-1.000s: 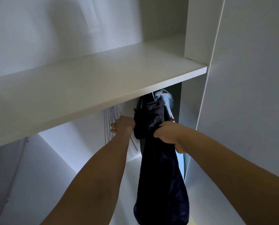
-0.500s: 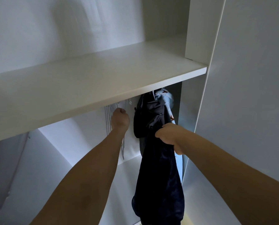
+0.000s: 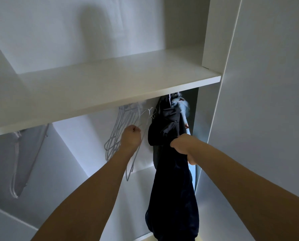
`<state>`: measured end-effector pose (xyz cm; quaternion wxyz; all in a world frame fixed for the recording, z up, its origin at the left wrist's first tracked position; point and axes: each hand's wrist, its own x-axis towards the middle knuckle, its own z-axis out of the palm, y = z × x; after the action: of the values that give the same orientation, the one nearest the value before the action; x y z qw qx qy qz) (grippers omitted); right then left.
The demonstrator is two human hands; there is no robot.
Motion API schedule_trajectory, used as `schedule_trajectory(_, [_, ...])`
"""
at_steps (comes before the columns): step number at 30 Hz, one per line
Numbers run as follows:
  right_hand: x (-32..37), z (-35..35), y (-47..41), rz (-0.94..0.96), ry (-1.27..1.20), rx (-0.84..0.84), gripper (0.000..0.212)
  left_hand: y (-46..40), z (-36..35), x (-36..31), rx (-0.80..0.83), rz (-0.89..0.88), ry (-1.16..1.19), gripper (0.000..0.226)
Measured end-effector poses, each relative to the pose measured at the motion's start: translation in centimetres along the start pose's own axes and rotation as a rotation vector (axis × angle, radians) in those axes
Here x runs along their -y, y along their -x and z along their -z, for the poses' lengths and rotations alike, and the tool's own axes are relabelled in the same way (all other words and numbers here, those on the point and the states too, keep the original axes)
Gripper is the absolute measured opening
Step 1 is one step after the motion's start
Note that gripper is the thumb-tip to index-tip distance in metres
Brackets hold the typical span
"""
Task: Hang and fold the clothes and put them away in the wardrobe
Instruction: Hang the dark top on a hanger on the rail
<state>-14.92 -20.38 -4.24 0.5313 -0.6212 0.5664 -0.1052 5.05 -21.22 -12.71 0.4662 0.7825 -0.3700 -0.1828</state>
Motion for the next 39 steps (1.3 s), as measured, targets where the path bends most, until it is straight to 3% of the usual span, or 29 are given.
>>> schedule_trajectory(8, [-0.5, 0.2, 1.6, 0.007, 0.030, -0.015, 0.039, -1.1, 2.0, -0.6, 0.001, -0.072, -0.174, 0.026])
schedule_trajectory(13, [-0.9, 0.2, 1.0, -0.032, -0.005, -0.038, 0.039, -3.3, 1.4, -2.4, -0.002, -0.072, -0.258, 0.039])
schedule_trajectory(20, [-1.5, -0.2, -0.6, -0.160, -0.148, -0.035, 0.028, -5.4, -0.4, -3.6, 0.063, -0.066, -0.262, 0.027])
schedule_trajectory(26, [-0.7, -0.6, -1.2, -0.140, -0.134, -0.048, 0.032, -7.5, -1.4, -3.5, 0.102, -0.056, -0.296, 0.027])
schedule_trajectory(31, [-0.3, -1.4, -0.9, -0.027, -0.060, -0.100, 0.037, -8.1, -2.4, -3.8, 0.068, -0.142, -0.381, 0.026])
schedule_trajectory(39, [-1.0, -1.6, -2.2, -0.036, -0.042, -0.087, 0.033, -7.7, -3.8, -2.4, 0.091, -0.277, -0.429, 0.018])
